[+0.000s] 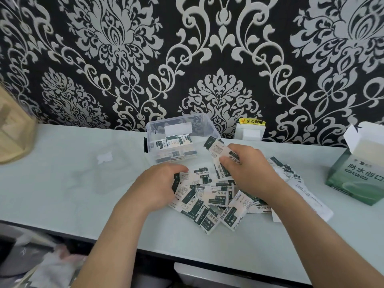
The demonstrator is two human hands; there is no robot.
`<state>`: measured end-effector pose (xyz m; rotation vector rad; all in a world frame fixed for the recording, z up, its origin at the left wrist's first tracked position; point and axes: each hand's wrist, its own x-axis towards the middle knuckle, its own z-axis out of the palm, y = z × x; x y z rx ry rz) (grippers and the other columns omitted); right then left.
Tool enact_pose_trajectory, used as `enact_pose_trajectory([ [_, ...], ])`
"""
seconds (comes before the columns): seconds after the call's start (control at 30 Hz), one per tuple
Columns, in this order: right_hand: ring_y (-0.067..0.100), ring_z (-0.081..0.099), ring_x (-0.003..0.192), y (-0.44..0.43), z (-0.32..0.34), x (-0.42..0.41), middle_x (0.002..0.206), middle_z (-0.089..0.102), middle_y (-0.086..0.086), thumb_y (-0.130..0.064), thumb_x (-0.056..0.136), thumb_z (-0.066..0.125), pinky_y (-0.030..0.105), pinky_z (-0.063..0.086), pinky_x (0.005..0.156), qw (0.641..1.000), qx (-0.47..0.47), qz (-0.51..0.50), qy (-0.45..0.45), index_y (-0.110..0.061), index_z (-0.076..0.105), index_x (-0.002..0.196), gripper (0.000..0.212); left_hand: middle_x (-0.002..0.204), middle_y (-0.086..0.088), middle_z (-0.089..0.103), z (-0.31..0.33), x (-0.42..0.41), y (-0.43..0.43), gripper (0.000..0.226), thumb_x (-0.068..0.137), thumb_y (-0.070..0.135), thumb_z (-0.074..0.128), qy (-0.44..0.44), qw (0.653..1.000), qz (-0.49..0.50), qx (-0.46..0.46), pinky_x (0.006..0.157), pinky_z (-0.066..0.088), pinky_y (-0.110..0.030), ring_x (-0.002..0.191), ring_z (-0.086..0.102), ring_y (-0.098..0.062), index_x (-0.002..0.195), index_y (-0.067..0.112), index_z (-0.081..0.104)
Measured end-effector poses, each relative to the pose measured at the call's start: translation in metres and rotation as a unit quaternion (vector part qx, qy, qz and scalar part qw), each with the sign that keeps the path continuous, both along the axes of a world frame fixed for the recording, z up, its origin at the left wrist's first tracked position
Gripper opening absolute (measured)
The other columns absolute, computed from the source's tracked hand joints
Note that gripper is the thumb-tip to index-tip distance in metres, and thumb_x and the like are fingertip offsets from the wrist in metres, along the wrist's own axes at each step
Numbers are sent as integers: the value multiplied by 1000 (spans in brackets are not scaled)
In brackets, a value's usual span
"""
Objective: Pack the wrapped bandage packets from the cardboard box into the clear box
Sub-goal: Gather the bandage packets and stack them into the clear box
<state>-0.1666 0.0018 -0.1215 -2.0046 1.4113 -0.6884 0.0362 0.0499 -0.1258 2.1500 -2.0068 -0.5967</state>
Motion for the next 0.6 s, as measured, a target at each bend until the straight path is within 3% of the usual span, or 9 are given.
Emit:
enact_pose_trajectory([
  [0.1,20,65,79,2,-4,1,83,70,-3,-26,97,53,34,53,68,1000,3,2,-22,-18,63,91,14,135,9,50,-1,2,-3,73,76,-8,62,3,1000,-5,3,96,46,-31,107,53,-14,135,35,52],
  [0.2,28,68,83,5,-9,6,87,74,1,-24,97,55,41,57,76,986,71,-8,-153,-21,68,96,14,114,7,53,-2,4,-5,67,75,-6,71,25,1000,-4,8,90,49,-30,92,49,-13,126,35,59],
  [0.3,26,71,89,7,-11,11,95,76,2,-17,98,55,42,60,79,940,183,-27,-287,-20,69,106,16,100,8,48,0,5,-5,53,76,-4,72,23,1000,-9,-5,89,48,-29,91,49,-14,115,32,66],
  [0.37,25,71,94,8,-11,15,99,76,5,-12,97,55,39,60,79,901,251,-36,-353,-16,67,110,18,97,9,52,2,9,-4,41,81,-3,67,36,999,1,-30,80,47,-21,88,52,-12,102,32,70],
  [0.43,26,71,95,9,-12,17,99,75,7,-12,97,56,39,60,79,880,283,-45,-378,-14,67,111,18,86,15,55,7,13,0,34,85,1,66,48,996,14,-68,64,38,-12,75,51,-6,83,35,71],
  [0.5,28,71,96,10,-14,19,98,76,7,-11,96,56,43,59,81,889,270,-53,-367,-14,68,109,17,78,17,54,14,15,5,32,87,4,66,62,990,27,-124,56,32,-9,64,47,-2,75,33,71],
  [0.6,28,72,92,13,-15,21,93,76,5,-11,96,56,50,58,84,911,236,-51,-333,-18,70,100,17,71,16,60,28,4,13,31,85,3,68,185,957,39,-218,56,42,-13,59,49,-2,73,32,72],
])
